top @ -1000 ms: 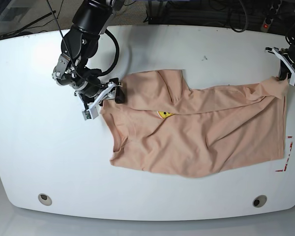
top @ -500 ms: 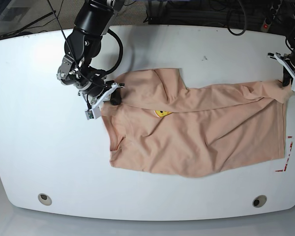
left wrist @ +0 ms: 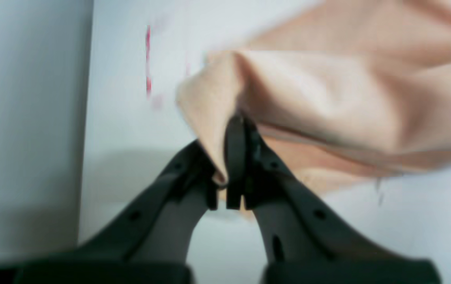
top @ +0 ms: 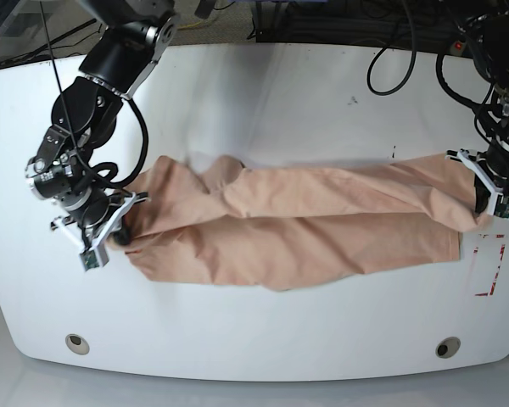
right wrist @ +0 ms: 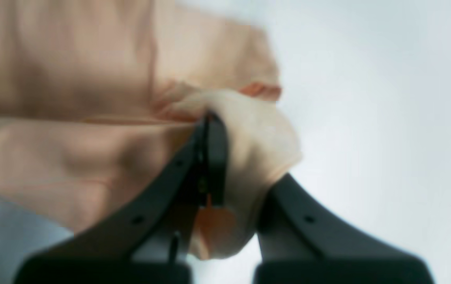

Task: Fold the T-shirt properly
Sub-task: 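Lift the shirt with both grippers, swing it and lay it flat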

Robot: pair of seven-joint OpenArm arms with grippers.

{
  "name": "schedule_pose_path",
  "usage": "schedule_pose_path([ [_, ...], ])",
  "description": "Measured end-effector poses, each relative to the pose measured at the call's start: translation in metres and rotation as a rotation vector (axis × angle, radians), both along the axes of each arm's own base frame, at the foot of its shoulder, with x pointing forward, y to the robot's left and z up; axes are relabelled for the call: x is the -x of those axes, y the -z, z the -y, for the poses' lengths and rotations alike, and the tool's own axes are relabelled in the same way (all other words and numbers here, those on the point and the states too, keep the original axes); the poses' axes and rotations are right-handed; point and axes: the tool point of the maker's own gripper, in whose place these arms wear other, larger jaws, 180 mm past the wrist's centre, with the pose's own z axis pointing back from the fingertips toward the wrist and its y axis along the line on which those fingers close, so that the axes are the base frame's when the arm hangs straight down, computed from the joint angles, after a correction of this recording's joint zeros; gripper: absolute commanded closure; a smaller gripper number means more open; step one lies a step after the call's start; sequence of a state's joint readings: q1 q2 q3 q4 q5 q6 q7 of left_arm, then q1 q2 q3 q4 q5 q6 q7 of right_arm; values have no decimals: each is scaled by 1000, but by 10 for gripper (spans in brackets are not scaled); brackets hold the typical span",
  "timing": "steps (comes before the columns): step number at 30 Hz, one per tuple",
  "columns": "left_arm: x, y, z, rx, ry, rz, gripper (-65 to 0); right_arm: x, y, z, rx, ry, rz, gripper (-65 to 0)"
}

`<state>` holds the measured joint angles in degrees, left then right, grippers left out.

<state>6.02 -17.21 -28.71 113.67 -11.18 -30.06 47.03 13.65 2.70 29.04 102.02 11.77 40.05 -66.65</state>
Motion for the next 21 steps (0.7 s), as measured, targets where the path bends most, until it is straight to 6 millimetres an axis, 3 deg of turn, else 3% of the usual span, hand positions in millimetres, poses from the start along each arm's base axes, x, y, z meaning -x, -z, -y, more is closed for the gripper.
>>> schedule_pose_path([
  [4, -34, -32, 21, -19, 49, 97, 0, -28, -42, 28, 124, -5, 59, 0],
  [9, -74, -85, 38, -111, 66, 224, 0, -73, -97, 33, 174, -53, 157, 0],
  [11, -89, -116, 47, -141, 85, 299, 0, -89, -116, 37, 180, -63, 179, 0],
  [15, -105, -172, 54, -185, 85, 422, 0, -115, -151, 45, 203, -67, 199, 0],
  [21, -110, -263, 42, -230, 8, 574, 0, -146, -236, 39, 245, -100, 319, 0],
])
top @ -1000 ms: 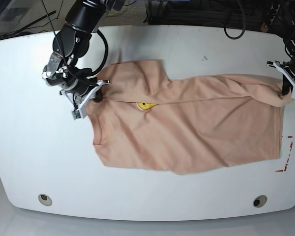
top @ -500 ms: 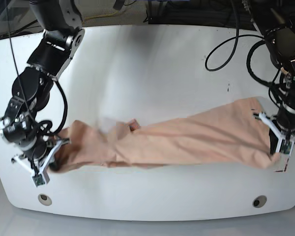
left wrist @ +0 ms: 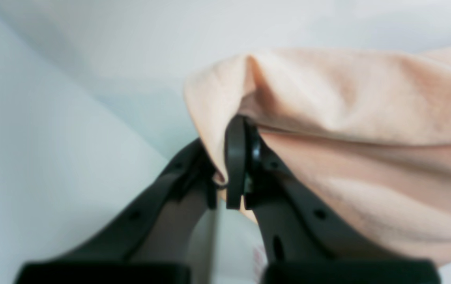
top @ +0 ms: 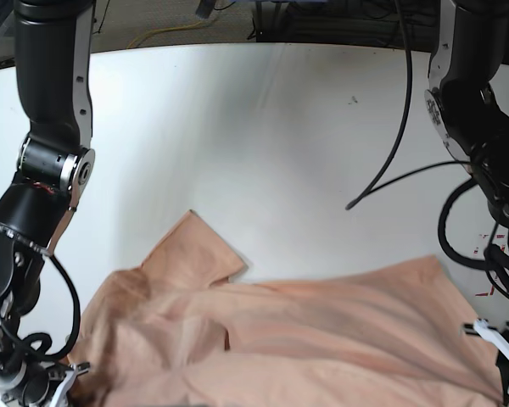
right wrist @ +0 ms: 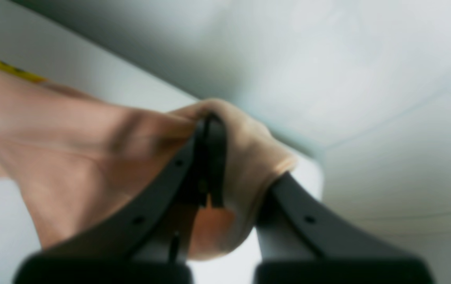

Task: Fold the T-shirt properly
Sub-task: 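Lift the shirt with both grippers, swing it and lay it flat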

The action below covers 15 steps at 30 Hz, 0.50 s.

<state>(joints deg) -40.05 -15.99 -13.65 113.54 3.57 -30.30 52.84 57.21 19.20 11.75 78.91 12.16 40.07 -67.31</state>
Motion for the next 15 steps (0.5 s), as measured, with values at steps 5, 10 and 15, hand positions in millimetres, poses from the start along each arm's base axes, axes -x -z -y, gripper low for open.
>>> schedule_pose_path([
  [5, 10, -74, -11, -30, -23, 160, 0, -5, -77, -3, 63, -11, 124, 0],
  [10, 10, -86, -11, -31, -21, 181, 0, 4, -126, 1, 105, 11, 197, 0],
  [15, 3, -53, -10, -39, -10, 108, 0, 16, -111, 12, 151, 52, 177, 0],
])
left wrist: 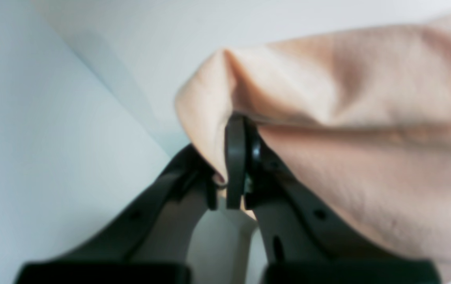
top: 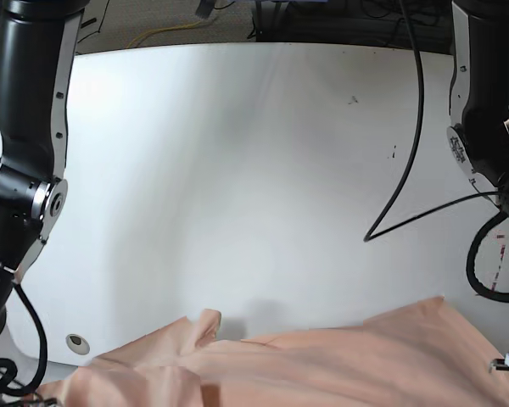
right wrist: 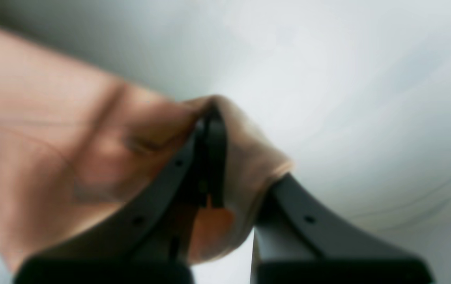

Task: Fold the T-shirt properly
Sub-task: 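Lift the shirt with both grippers, swing it and lay it flat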

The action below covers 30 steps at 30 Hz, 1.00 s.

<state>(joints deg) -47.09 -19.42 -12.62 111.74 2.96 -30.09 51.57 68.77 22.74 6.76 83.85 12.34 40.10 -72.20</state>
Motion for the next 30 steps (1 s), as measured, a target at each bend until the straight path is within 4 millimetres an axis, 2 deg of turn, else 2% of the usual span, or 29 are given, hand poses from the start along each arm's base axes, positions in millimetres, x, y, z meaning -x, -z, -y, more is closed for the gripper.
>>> schedule_pose_path([
  [4, -8, 71, 0, 5, -6, -179, 0, 11, 59, 3, -17, 11, -68, 0],
  [5, -8, 91, 1, 2, -5, -228, 0, 16, 77, 5, -36, 16, -89, 0],
  [6, -6, 104, 1, 3, -2, -254, 0, 23, 105, 9, -35, 32, -142, 0],
  [8, -1, 129, 4, 2, 8, -304, 0, 37, 144, 13, -44, 56, -208, 0],
  [13, 19, 212, 18, 20, 71, -502, 0, 74, 227, 17, -125, 101, -333, 0],
  [18, 57, 283, 8, 65, 44, -675, 0, 129, 311, 7, -190, 128, -500, 0],
  [23, 98, 339, 8, 30, 69, -849, 0, 173, 359, 9, -265, 188, -600, 0],
  [26, 130, 366, -7, 59, 36, -935, 0, 198, 381, 11, -299, 221, -649, 0],
  [28, 147, 377, -20, 47, 1, -987, 0, 222, 401, 12, -311, 254, -715, 0],
  [30, 155, 379, -27, 55, -13, -990, 0, 231, 408, 10, -334, 256, -729, 0],
])
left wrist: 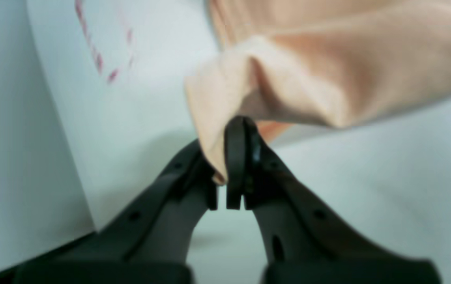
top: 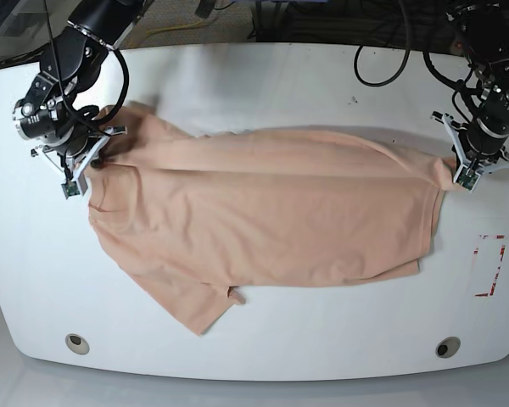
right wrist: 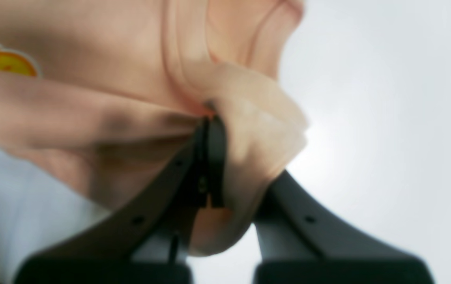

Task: Fold the T-shirt properly
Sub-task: 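Lift the shirt with both grippers, swing it and lay it flat, then release the shirt and move the right gripper toward the hem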

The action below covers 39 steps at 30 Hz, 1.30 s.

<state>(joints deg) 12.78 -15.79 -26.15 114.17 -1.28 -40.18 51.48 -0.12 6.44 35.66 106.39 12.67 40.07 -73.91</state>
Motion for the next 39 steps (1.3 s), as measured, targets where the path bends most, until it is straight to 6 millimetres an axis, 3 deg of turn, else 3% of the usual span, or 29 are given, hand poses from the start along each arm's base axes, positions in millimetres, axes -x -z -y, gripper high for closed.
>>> schedule_pose_path([
  [8, 49, 26, -20, -3, -57, -115, 0, 49, 34, -4, -60, 64, -101, 0],
  [17, 76, 41, -23, 15, -102, -172, -3, 73, 50, -12, -82, 74, -146, -3],
  [20, 87, 47, -25, 19, -126, -196, -18, 76, 51, -13, -86, 74, -145, -127],
  [22, 93, 51, -24, 20, -129, -215, -82, 76, 51, -13, -86, 74, -146, -246],
  [24, 98, 54, -23, 19, -128, -230, -178, 77, 52, -11, -78, 76, -150, -365],
  [26, 103, 57, -25, 13, -134, -247, -314, 79, 52, -9, -72, 79, -153, -490],
  [27, 103, 57, -25, 13, -135, -250, -372, 80, 52, -8, -67, 81, -159, -520],
  [29, 104, 59, -26, 15, -138, -255, -450, 79, 48, -7, -57, 80, -148, -539],
  [31, 105, 62, -27, 22, -146, -262, -478, 73, 41, -7, -49, 75, -123, -539],
  [39, 105, 61, -31, 17, -153, -259, -478, 18, 20, 2, -57, 78, -19, -539],
])
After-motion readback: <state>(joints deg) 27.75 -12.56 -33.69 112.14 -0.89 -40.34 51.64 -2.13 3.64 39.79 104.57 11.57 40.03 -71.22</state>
